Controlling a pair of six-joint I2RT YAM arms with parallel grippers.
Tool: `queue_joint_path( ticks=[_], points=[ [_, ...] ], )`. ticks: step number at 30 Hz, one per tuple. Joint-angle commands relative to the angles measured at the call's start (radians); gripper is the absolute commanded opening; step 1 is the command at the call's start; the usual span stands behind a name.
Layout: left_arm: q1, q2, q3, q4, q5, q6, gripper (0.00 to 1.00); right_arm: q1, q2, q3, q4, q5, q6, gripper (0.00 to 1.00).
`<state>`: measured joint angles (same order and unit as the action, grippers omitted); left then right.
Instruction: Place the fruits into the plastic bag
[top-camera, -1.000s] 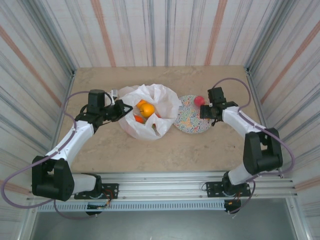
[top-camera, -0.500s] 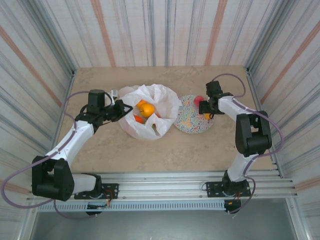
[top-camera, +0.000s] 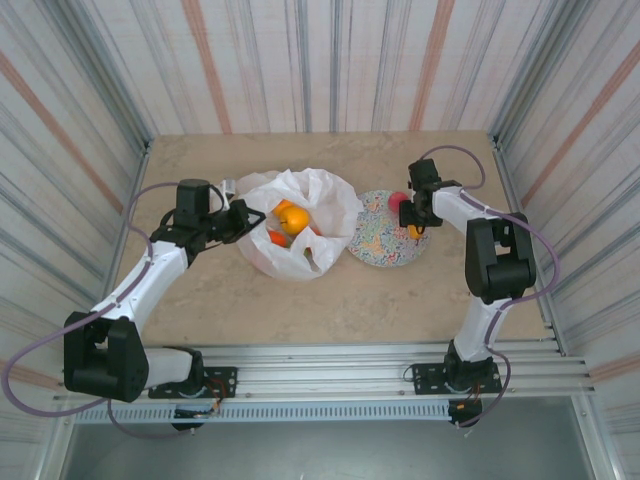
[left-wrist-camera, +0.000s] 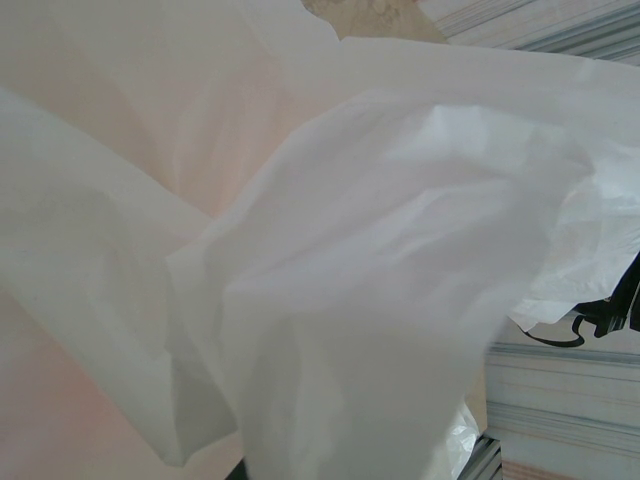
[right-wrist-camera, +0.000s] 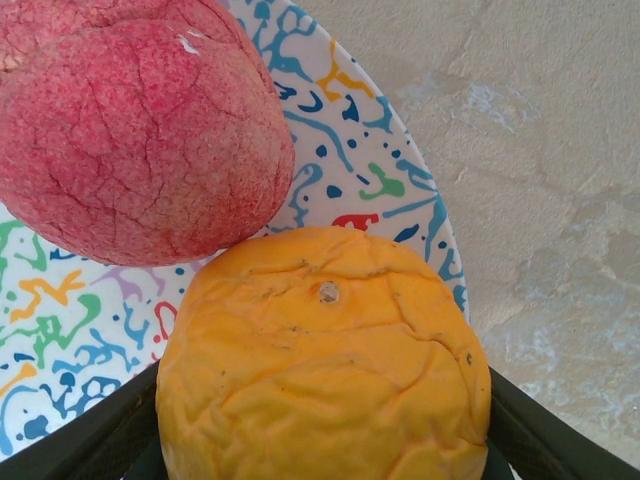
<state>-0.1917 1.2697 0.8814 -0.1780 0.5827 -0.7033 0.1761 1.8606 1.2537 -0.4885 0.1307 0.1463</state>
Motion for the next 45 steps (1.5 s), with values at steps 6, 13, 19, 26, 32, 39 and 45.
queue_joint_path(
  ticks=[6, 13, 19, 26, 32, 39, 45],
  points=[
    [0.003, -0.005, 0.022, -0.005, 0.007, 0.02, 0.0, -0.003, -0.103, -0.035, -0.042, -0.029, 0.004, 0.57],
    [0.005, -0.013, 0.021, -0.018, 0.003, 0.024, 0.0, 0.012, -0.314, -0.15, -0.025, -0.082, 0.036, 0.53],
    [0.005, -0.008, 0.022, -0.005, 0.01, 0.014, 0.0, 0.096, -0.51, -0.206, 0.007, -0.164, 0.043, 0.53],
    [0.005, -0.01, 0.024, -0.01, 0.008, 0.014, 0.0, 0.248, -0.59, -0.215, 0.137, -0.276, 0.133, 0.52],
    [0.005, -0.007, 0.022, -0.008, 0.011, 0.015, 0.0, 0.357, -0.53, -0.18, 0.235, -0.365, 0.171, 0.51],
    [0.005, -0.016, 0.021, -0.009, 0.013, 0.016, 0.0, 0.469, -0.43, -0.12, 0.271, -0.363, 0.143, 0.51],
    [0.005, -0.022, 0.016, -0.009, 0.011, 0.017, 0.0, 0.436, -0.344, -0.013, 0.174, -0.294, 0.081, 0.51]
  ],
)
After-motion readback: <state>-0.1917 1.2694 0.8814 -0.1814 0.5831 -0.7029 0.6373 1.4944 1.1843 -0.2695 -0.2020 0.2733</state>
